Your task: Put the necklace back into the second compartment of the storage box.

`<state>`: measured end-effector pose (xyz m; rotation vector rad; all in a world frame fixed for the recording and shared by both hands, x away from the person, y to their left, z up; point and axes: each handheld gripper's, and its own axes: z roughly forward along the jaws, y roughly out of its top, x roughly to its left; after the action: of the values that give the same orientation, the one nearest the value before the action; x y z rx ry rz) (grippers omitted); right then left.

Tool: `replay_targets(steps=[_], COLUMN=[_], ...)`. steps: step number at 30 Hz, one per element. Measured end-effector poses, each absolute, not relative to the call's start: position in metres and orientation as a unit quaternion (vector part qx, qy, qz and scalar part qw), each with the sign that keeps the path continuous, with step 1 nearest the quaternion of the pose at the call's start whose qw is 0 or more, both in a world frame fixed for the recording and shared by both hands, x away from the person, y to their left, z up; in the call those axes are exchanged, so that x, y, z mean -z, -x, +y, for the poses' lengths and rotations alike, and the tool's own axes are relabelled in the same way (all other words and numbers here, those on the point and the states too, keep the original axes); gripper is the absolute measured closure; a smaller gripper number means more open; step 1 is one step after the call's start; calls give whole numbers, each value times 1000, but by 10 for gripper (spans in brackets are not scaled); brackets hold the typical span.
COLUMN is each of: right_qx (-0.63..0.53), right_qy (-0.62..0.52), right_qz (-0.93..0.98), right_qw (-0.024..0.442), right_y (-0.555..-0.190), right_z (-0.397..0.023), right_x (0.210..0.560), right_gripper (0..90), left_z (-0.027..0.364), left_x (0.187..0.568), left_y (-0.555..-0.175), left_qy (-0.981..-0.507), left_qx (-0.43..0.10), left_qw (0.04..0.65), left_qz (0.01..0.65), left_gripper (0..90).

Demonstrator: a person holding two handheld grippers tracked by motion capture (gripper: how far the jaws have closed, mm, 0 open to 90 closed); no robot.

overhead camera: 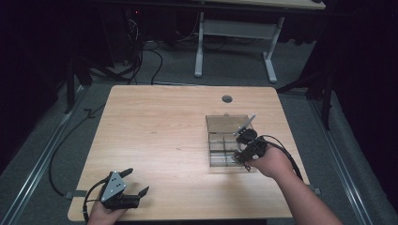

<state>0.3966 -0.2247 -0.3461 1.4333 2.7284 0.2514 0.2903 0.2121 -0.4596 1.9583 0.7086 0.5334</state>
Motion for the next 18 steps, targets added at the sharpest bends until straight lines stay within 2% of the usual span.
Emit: replay_targets(steps=[18], right_qx=[-71], right_qy=[-470], right_qz=[880], right_qw=[25], right_y=[-447], right_z=[-212], right_x=[359], right_gripper=[730], left_z=[212], left_x=[459], left_y=[-290], left_qy=[-803], left_qx=[-217], left_qw=[476], left_qz=[285], left_gripper=[121])
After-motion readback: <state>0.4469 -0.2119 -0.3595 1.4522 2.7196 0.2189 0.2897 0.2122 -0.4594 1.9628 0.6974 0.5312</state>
